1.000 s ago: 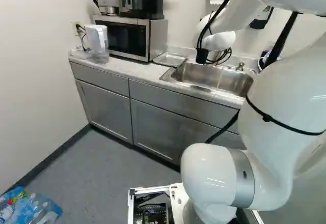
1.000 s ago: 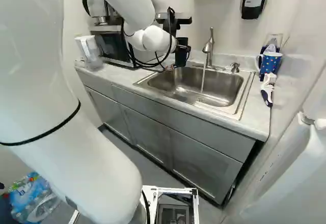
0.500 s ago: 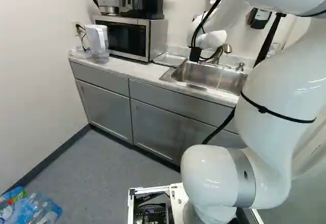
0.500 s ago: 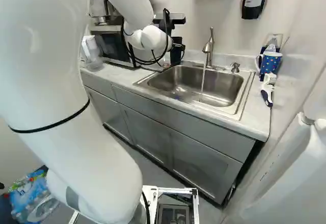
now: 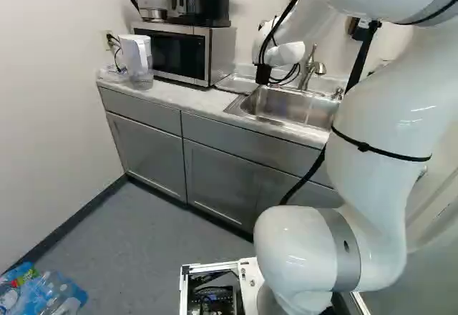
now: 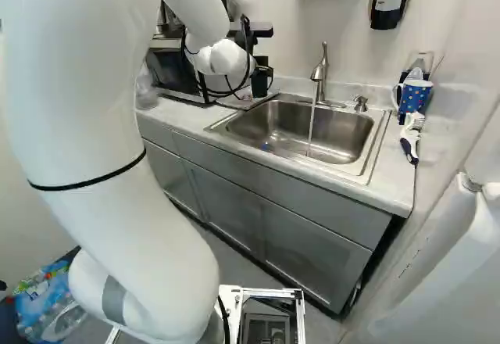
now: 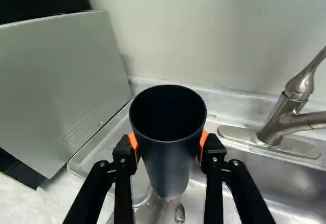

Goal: Rinse the cup and place it in the tray

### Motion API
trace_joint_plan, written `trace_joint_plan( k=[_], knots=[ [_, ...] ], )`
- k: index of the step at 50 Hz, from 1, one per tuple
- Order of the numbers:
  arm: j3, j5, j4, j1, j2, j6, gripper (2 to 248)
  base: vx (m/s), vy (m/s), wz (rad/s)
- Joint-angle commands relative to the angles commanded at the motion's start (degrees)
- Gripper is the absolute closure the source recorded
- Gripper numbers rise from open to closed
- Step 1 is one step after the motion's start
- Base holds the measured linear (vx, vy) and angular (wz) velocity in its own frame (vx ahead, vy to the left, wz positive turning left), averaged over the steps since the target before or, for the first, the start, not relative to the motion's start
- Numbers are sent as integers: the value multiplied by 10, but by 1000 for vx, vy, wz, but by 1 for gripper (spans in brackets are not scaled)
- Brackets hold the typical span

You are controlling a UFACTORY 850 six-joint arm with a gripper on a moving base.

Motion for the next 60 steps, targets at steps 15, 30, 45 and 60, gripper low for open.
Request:
trace_joint_plan(
  k=[15, 30, 45, 60],
  knots=[
    [-29, 0, 0, 23, -26, 0, 124, 0, 0, 0],
    [-57, 0, 0, 44, -60, 0, 124, 0, 0, 0],
    [-76, 0, 0, 55, -92, 0, 124, 0, 0, 0],
    [-72, 0, 0, 55, -105, 0, 124, 0, 0, 0]
  ],
)
